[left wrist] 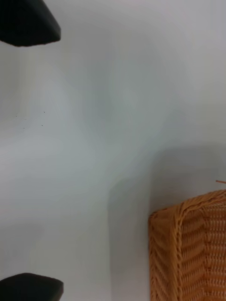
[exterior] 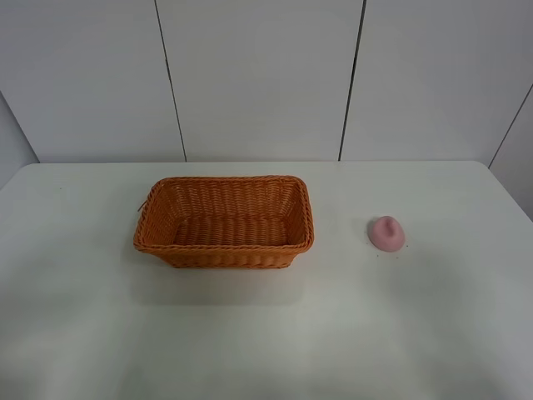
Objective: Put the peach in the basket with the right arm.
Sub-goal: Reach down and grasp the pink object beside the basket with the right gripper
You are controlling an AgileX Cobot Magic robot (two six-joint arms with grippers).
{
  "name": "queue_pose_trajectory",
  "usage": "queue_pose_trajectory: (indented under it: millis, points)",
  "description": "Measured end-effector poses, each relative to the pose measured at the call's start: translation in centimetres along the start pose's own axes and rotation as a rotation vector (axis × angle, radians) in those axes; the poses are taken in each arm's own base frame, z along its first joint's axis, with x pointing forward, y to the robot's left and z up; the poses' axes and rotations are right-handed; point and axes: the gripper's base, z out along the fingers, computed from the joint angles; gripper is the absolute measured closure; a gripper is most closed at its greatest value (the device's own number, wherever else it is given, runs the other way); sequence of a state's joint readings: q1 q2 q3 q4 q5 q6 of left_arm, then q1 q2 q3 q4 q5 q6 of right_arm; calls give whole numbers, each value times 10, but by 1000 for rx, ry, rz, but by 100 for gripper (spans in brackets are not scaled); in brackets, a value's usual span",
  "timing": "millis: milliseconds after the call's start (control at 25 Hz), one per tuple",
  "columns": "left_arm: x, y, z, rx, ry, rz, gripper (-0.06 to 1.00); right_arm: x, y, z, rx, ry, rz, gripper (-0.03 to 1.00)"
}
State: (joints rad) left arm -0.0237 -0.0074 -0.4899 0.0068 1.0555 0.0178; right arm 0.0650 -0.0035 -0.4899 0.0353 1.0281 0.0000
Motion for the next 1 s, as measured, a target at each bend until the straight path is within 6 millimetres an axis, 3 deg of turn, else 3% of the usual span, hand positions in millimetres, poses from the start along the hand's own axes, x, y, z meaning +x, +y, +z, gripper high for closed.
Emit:
queue_pose_trajectory:
  millis: [560, 760, 1000]
  points:
    - [0, 0, 0, 0, 0, 0, -5, -7, 0, 8, 2, 60, 34, 27]
    - [0, 0, 0, 0, 0, 0, -5, -40, -1, 46, 11, 310, 51, 27]
    - [0, 0, 0, 0, 0, 0, -5, -80, -2, 130, 11, 618, 20, 27]
